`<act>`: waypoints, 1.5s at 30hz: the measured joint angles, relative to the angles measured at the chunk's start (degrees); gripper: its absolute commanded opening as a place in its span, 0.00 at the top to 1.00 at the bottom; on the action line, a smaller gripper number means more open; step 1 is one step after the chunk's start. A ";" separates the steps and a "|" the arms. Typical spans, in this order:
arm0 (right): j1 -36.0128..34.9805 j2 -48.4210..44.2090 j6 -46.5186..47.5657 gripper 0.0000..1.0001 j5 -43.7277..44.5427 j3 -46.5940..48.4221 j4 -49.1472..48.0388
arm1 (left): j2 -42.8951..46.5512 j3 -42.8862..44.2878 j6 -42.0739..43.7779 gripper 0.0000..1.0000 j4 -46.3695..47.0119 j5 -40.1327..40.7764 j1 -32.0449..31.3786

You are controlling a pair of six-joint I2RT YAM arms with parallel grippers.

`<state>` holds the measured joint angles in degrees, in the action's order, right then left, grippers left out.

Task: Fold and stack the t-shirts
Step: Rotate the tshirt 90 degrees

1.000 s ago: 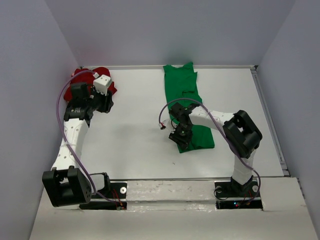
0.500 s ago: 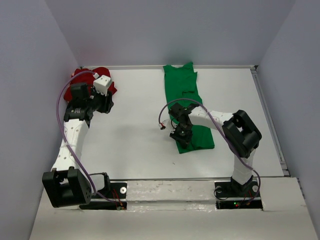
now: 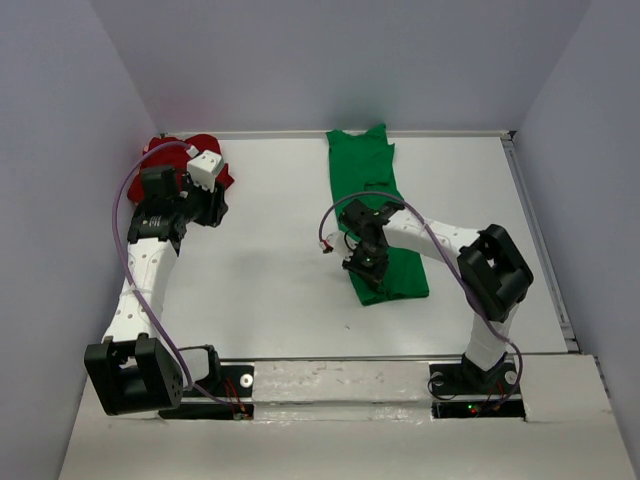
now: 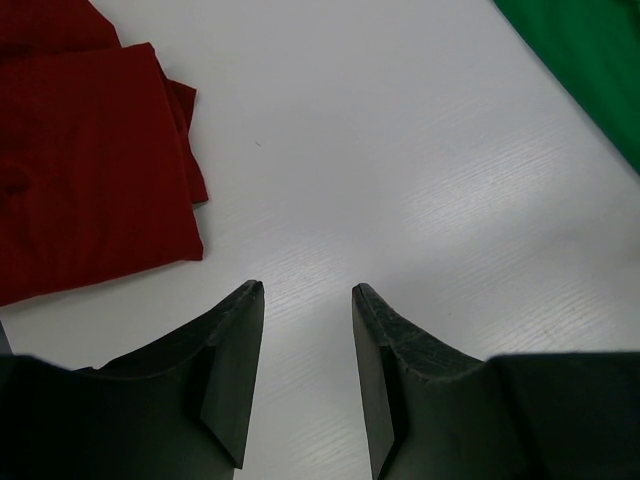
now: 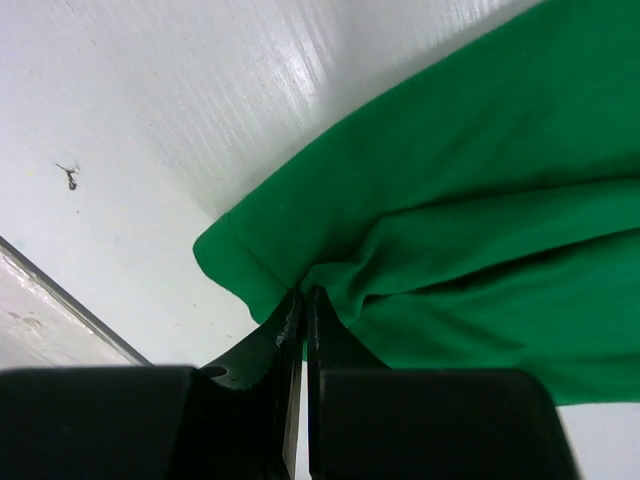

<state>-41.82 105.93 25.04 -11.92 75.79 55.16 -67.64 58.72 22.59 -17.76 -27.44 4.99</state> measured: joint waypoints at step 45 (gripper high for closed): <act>-0.26 -2.05 -1.29 1.00 9.27 -1.33 2.86 | 0.02 0.00 0.00 0.49 0.00 -0.94 0.00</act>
<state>-42.09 103.88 23.75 -2.66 74.46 58.02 -67.61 58.72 22.59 -17.76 -28.38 4.99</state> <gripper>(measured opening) 0.037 0.506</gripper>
